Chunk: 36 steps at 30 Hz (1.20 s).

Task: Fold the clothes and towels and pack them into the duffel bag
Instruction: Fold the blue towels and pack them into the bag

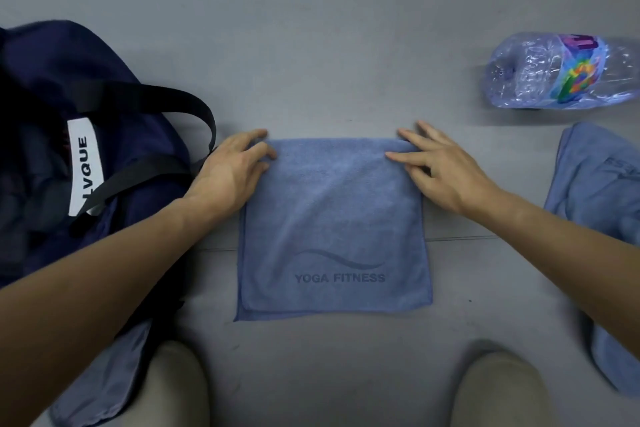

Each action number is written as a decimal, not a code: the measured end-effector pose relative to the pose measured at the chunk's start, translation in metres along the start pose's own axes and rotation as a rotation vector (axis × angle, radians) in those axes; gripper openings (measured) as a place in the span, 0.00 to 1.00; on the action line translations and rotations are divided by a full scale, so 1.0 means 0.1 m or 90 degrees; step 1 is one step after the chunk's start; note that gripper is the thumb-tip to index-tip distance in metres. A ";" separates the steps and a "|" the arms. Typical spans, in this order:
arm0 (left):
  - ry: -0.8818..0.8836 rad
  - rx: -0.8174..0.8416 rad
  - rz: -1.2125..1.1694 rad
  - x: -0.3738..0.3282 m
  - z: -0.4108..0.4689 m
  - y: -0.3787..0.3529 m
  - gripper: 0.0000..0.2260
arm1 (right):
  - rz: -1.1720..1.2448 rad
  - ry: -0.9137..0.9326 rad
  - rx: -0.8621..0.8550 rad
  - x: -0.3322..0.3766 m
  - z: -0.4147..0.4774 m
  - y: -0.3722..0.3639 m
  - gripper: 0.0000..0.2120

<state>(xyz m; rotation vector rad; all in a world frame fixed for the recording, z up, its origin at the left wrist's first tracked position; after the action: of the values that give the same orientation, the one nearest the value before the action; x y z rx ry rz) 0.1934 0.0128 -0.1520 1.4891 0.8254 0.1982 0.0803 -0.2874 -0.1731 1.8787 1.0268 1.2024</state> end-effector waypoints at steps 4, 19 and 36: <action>0.021 -0.016 0.010 0.10 0.03 0.07 0.09 | 0.011 -0.038 0.005 -0.12 -0.01 0.06 0.18; 0.074 -0.203 -0.032 0.07 0.13 0.48 0.09 | 0.032 -0.017 -0.054 0.12 0.20 0.39 0.22; -0.193 0.038 0.031 -1.04 -1.61 -0.39 0.18 | -0.219 0.181 0.042 0.05 -1.66 -0.17 0.20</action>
<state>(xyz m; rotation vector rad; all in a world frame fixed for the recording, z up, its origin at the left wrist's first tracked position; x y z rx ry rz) 0.0086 0.0744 -0.1300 1.5485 0.5562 -0.0170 -0.0769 -0.2551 -0.1282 1.5225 1.4909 1.2592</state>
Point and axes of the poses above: each hand's wrist, its own z-axis towards the middle knuckle, its own y-axis out of the back of the hand, x = y × z, the point moved 7 cm from there along z, towards the middle knuckle, and after that the axes turned 13 degrees about -y, right-handed, at the moved point
